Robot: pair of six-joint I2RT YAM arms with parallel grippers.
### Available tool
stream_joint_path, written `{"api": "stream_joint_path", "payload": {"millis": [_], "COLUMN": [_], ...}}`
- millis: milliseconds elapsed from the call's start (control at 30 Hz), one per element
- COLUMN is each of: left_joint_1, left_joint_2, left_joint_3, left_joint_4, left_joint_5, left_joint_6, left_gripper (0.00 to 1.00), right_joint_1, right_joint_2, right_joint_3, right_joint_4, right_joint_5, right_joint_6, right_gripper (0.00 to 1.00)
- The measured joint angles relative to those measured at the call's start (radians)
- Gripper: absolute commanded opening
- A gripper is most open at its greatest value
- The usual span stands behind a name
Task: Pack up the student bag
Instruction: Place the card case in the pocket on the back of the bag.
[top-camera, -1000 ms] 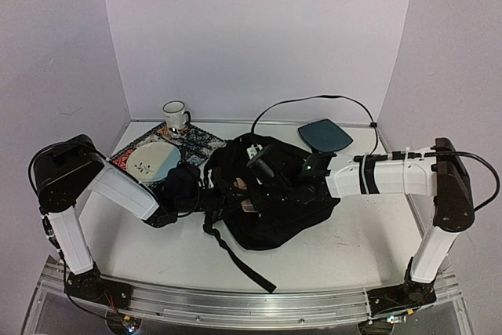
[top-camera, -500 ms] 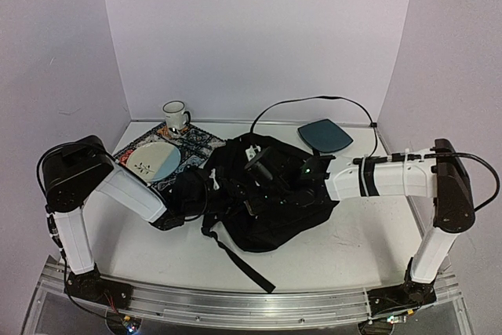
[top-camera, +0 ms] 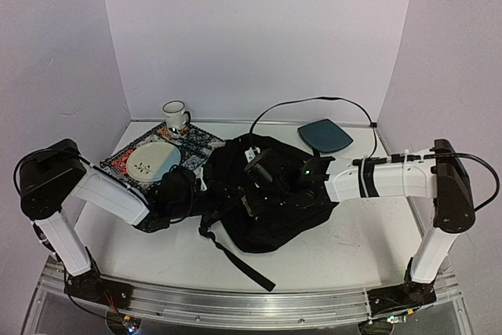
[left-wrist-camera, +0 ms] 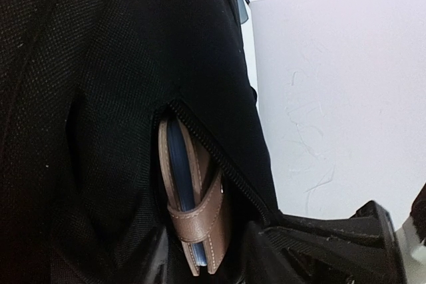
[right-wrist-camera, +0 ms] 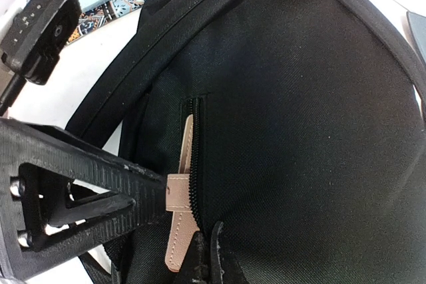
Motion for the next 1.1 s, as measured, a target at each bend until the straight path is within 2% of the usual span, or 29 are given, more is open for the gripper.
{"api": "stream_joint_path", "payload": {"millis": [100, 233, 367, 533, 633, 767, 867, 967, 1100], "left_joint_1": [0.000, 0.000, 0.000, 0.000, 0.000, 0.001, 0.002, 0.002, 0.001], "left_joint_2": [0.004, 0.037, 0.081, 0.144, 0.169, 0.172, 0.154, 0.104, 0.005], "left_joint_3": [0.000, 0.014, 0.062, 0.162, 0.208, 0.208, 0.160, 0.086, -0.002], "left_joint_4": [-0.004, -0.013, -0.029, -0.035, -0.043, -0.062, -0.052, -0.051, -0.057], "left_joint_5": [0.017, 0.047, 0.072, 0.103, 0.121, 0.120, 0.112, 0.100, 0.081], "left_joint_6": [-0.001, -0.007, -0.002, 0.001, 0.009, 0.021, 0.041, 0.062, 0.111], "left_gripper": [0.16, 0.08, 0.04, 0.05, 0.12, 0.28, 0.38, 0.46, 0.53], "right_joint_1": [0.000, 0.000, 0.000, 0.000, 0.000, 0.000, 0.003, 0.010, 0.011], "right_joint_2": [0.000, 0.000, 0.000, 0.000, 0.000, 0.000, 0.000, -0.002, -0.019], "right_joint_3": [0.000, 0.000, 0.000, 0.000, 0.000, 0.000, 0.000, 0.000, -0.001], "right_joint_4": [0.000, -0.001, -0.001, -0.001, -0.001, -0.001, 0.002, 0.013, 0.013], "right_joint_5": [-0.001, -0.003, -0.009, -0.022, -0.020, -0.015, -0.021, -0.024, -0.024], "right_joint_6": [0.000, 0.000, 0.000, 0.000, 0.000, -0.002, -0.008, -0.012, -0.020], "right_gripper": [0.00, 0.00, 0.00, 0.00, 0.00, 0.07, 0.14, 0.25, 0.32]}}
